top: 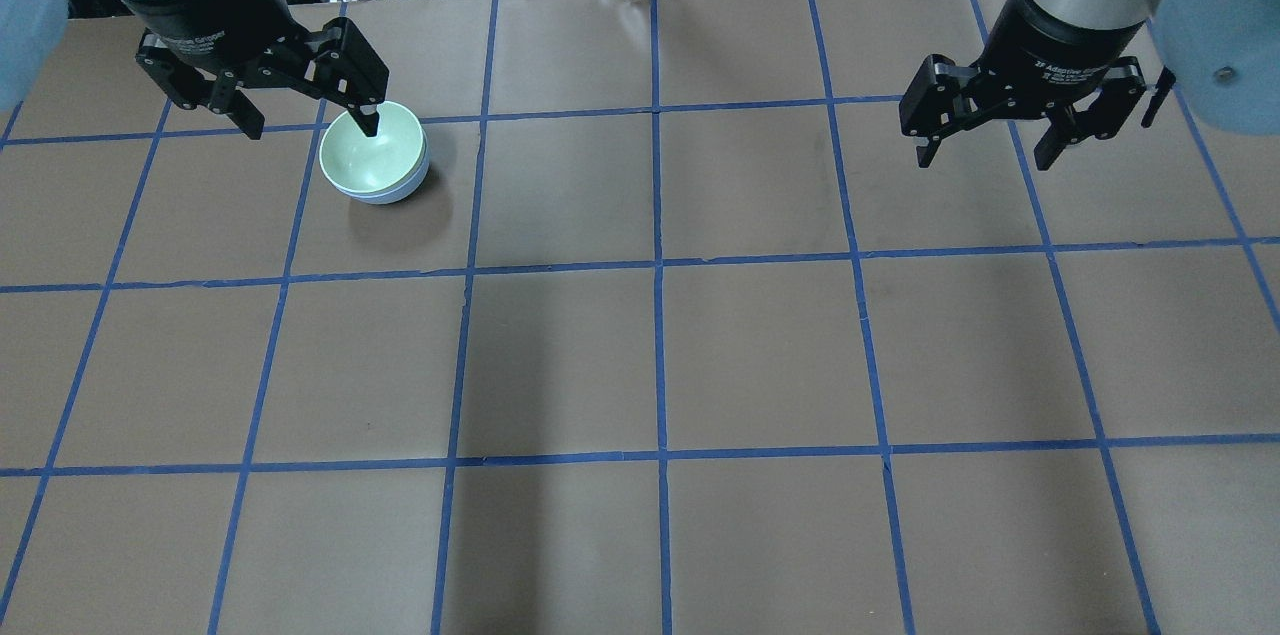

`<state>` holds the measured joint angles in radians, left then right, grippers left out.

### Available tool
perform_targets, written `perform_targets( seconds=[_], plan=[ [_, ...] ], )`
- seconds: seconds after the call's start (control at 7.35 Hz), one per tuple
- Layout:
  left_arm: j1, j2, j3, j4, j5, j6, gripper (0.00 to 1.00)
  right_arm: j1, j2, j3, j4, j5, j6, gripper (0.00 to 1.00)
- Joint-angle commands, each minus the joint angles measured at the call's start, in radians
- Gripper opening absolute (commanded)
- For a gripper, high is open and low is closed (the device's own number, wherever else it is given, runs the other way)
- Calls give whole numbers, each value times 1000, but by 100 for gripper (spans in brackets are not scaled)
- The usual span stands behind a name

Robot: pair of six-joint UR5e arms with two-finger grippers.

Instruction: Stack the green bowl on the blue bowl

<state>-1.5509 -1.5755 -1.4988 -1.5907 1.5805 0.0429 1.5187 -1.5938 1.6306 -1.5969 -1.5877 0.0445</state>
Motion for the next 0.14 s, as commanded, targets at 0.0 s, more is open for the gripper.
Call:
perform_targets(
  seconds=[0.0],
  plan=[
    [0,0,2,0,0,0,100,0,0,0,0,0,0,100]
  ],
)
